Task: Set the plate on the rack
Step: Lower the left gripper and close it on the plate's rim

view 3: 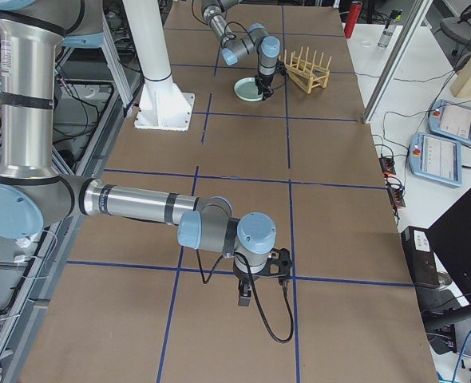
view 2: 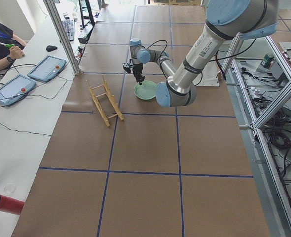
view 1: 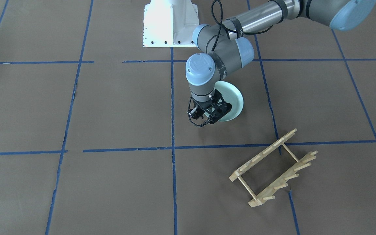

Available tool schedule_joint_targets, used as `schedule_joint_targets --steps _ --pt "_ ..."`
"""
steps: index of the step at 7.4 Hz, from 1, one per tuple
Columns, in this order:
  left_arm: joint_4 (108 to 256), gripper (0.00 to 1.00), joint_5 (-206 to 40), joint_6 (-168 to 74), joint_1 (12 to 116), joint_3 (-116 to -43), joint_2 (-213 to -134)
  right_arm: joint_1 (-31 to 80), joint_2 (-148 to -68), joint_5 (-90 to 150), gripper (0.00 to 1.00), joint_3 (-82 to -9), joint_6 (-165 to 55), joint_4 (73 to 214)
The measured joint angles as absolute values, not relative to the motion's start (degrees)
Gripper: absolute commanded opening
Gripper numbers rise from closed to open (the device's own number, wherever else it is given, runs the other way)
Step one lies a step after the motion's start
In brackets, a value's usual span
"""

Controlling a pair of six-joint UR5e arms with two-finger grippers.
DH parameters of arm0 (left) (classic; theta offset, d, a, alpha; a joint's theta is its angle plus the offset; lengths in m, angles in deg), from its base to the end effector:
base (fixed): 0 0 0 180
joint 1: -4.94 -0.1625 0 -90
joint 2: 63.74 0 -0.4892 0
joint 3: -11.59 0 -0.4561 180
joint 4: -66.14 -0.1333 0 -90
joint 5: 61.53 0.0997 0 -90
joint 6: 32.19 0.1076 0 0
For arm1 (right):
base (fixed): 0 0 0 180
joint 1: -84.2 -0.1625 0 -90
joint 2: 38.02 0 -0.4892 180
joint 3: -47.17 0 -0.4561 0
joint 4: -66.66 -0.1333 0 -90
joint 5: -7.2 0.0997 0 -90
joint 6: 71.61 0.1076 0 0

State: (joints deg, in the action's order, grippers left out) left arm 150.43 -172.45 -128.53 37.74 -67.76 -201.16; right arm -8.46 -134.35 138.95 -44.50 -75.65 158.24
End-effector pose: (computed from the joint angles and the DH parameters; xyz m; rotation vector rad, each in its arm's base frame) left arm 0.6739 -0.5472 0.2551 -0.2270 0.6113 -0.5602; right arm 0.0844 -0.4876 0.7764 -0.0613 -0.7327 0.0167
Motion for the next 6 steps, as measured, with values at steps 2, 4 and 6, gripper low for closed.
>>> schedule_joint_targets --steps 2,4,6 --pt "150.43 0.22 -172.45 -128.44 37.47 -67.83 -201.13 -8.51 -134.35 138.95 1.00 -44.50 -75.65 158.24" --pt "150.45 0.00 -172.45 -128.43 37.39 -67.91 -201.14 -8.48 -134.35 138.95 1.00 -44.50 -75.65 158.24" --pt "150.59 0.00 -172.19 -128.35 37.38 -68.11 -201.13 -8.48 -134.35 138.95 1.00 -44.50 -75.65 158.24"
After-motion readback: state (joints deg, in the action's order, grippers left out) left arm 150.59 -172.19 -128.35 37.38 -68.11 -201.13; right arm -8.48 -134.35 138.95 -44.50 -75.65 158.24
